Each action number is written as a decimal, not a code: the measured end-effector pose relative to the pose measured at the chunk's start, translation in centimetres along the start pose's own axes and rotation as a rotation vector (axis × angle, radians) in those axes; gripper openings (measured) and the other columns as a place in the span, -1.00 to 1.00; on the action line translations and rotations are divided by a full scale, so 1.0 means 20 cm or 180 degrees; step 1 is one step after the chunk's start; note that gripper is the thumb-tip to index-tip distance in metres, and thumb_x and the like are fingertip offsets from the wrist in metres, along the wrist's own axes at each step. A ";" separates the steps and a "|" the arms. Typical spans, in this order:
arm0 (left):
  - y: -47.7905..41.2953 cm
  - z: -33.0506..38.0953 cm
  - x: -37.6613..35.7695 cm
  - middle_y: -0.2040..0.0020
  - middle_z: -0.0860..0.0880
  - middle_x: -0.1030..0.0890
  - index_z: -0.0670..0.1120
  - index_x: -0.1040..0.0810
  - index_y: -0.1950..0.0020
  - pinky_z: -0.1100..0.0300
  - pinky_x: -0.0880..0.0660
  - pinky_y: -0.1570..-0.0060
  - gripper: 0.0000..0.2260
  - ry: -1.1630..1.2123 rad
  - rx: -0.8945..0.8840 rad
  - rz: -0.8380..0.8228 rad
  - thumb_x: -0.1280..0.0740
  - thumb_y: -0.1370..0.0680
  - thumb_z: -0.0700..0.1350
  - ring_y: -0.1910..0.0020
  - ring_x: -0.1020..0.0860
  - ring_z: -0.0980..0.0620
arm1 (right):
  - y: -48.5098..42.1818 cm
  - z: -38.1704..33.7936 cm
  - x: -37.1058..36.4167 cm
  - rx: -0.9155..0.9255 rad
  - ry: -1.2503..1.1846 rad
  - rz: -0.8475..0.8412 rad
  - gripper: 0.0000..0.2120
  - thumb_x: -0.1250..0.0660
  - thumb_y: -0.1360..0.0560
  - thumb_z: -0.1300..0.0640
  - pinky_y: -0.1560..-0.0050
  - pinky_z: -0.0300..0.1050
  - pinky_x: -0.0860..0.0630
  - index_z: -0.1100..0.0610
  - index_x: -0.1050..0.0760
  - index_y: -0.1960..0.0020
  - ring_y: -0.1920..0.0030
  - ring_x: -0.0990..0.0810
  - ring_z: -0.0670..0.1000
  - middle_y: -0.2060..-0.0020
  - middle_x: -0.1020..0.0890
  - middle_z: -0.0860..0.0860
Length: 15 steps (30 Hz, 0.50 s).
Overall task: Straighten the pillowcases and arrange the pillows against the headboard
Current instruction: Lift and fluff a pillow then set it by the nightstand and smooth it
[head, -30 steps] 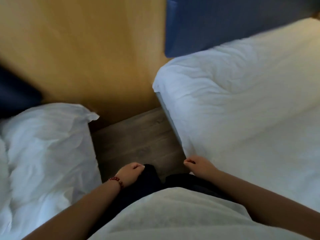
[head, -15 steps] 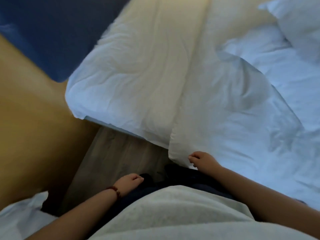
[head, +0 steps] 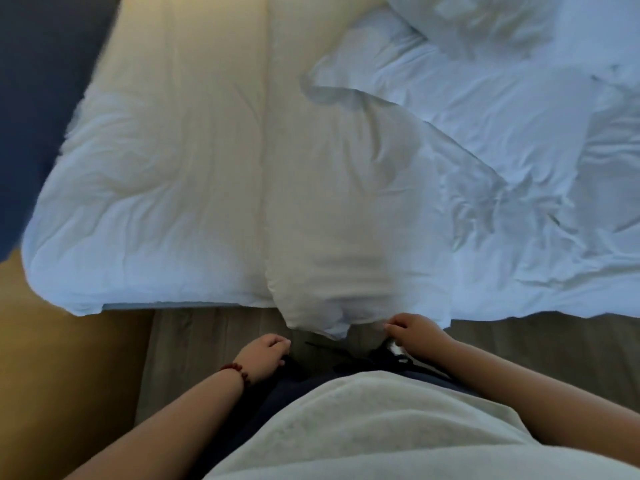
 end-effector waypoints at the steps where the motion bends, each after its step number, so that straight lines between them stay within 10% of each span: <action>1: -0.01 0.07 -0.04 0.12 -0.08 -0.64 -0.06 -0.58 0.08 0.01 -0.54 -0.07 -0.82 0.0034 -0.0004 0.0054 -0.24 -0.63 -0.05 0.19 -0.58 0.00 | -0.01 0.05 0.05 -0.0006 0.0001 -0.0014 -0.80 -0.25 -0.59 0.00 -0.01 -0.15 -0.44 0.08 -0.59 -0.03 0.03 -0.57 0.02 0.10 -0.62 0.00; 15: -0.11 1.03 -0.55 -0.23 -0.06 -0.59 -0.08 -0.53 -0.29 0.28 -0.39 -0.12 -0.72 -0.0818 -0.0368 0.0044 -0.23 -0.64 -0.01 -0.21 -0.54 -0.02 | -0.11 0.50 0.69 0.0030 -0.0602 0.0135 -0.78 -0.25 -0.58 0.00 -0.04 -0.13 -0.49 0.07 -0.60 -0.08 0.03 -0.60 0.00 0.06 -0.63 -0.03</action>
Point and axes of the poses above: each hand's wrist, its own y-axis away from the middle knuckle, its own x-axis out of the back of the hand, z = x × y, the point moved 7 cm from there along -y, towards the middle knuckle
